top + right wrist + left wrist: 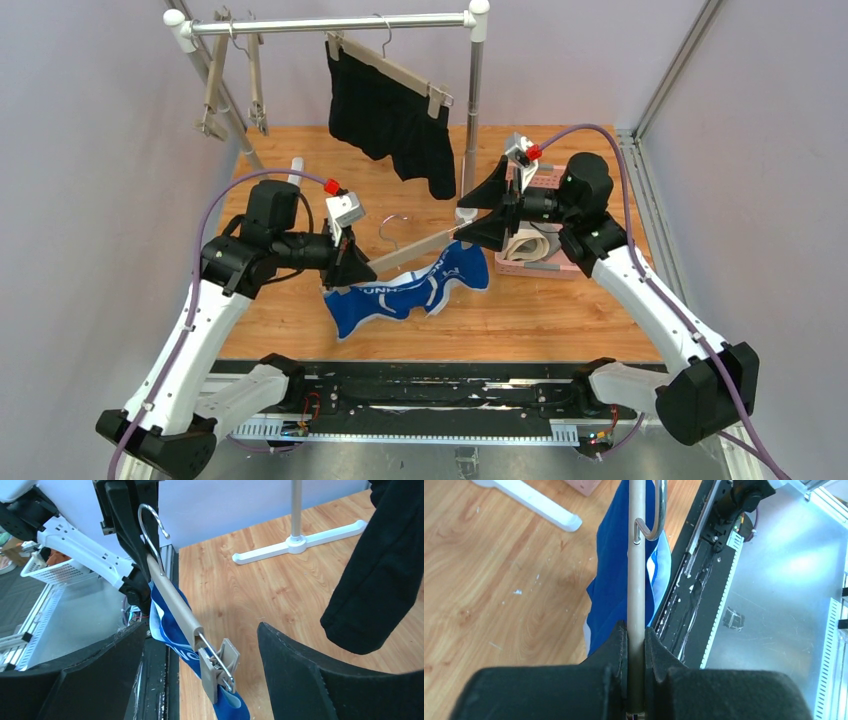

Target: Remove the underwear clipped to the hanger

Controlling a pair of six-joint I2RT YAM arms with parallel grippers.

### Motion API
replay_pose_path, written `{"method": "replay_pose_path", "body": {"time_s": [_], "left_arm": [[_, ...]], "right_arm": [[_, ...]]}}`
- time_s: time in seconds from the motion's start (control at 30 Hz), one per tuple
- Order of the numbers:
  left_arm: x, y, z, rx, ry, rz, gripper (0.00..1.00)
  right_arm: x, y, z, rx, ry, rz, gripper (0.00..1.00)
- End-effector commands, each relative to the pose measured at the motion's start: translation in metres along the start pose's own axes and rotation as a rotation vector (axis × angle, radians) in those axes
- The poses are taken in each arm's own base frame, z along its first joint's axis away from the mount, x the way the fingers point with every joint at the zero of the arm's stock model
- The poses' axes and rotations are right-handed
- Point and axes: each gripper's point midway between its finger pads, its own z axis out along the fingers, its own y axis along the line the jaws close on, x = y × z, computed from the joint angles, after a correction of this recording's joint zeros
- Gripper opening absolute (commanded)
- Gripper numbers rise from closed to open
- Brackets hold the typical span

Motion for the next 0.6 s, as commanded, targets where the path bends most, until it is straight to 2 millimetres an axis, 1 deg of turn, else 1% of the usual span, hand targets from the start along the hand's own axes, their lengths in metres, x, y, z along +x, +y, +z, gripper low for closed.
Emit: {"method": "replay_pose_path", "body": {"time_s": [0.0,0.13,0.3,0.43,0.57], "left_arm": [[-0.031,-0.018,-0.009,0.065,-0.103,0.116,0.0],[-0.034,-0.02,-0.013,0.05,-0.116,0.123,0.0],[-0.038,-0.021,-0.015,0.034,-0.134,0.126,0.0],[-0.044,-0.024,-0.016,0.053,-0.154,0.132,0.0],[-0.044,-0.026,-0.016,0.061,-0.155,0.129,0.0]], "right_arm": [[-0.004,0.009,-0.004,-0.067,-0.01,-0.022,0.83],[-0.006,0.005,-0.007,-0.053,-0.013,-0.027,0.83],[-0.003,0.005,-0.005,-0.07,-0.013,0.001,0.82],[0.002,0.002,-0.004,-0.07,-0.013,0.024,0.8],[0.002,0.0,-0.003,-0.068,-0.019,0.025,0.8]]}}
